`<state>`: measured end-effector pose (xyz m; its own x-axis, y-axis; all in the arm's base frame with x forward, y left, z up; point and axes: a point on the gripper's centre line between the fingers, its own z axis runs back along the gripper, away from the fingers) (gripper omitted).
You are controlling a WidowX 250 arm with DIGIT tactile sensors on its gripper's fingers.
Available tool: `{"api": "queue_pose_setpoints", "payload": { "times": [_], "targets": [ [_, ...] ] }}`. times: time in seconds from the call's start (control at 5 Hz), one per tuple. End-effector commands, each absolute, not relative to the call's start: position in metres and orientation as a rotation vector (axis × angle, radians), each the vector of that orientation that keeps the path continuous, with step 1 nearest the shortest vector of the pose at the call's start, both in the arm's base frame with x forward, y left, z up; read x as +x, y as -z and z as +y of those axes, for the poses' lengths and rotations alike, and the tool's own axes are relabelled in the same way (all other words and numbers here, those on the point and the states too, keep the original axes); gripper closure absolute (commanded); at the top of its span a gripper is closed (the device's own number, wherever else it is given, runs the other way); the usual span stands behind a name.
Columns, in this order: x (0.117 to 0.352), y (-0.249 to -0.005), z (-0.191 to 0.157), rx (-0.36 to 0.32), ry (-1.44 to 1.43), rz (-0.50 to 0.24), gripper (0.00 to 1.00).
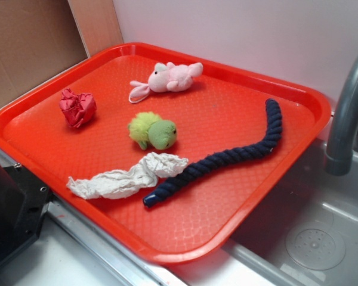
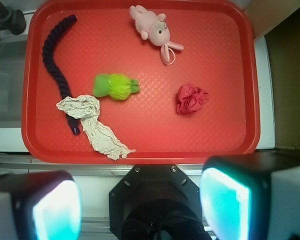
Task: Grab the red paper.
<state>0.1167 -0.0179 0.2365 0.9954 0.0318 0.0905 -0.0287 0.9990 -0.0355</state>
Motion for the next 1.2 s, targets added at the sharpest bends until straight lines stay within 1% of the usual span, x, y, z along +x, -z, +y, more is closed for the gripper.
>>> {"api": "queue_pose_setpoints", "payload": {
  "times": [0.0,0.2,0.4,0.6,0.8,1.0],
  "targets": [
    [0.117,-0.236,-0.018,-0.034,-0.03,-0.091,0.0],
    [0.125,-0.228,-0.006,-0.034,-0.099,-0.076,0.0],
    [0.129,-0.21,0.005,-0.039,-0.24,-0.108,0.0],
    [0.131,-0.189,0.015,-0.011,-0.377,-0.156,0.0],
    [0.14,-0.164,0.03,0.016,-0.469,-0.193,0.0],
    [0.147,-0.139,0.043,0.058,-0.547,-0.228,0.0]
  ]
}}
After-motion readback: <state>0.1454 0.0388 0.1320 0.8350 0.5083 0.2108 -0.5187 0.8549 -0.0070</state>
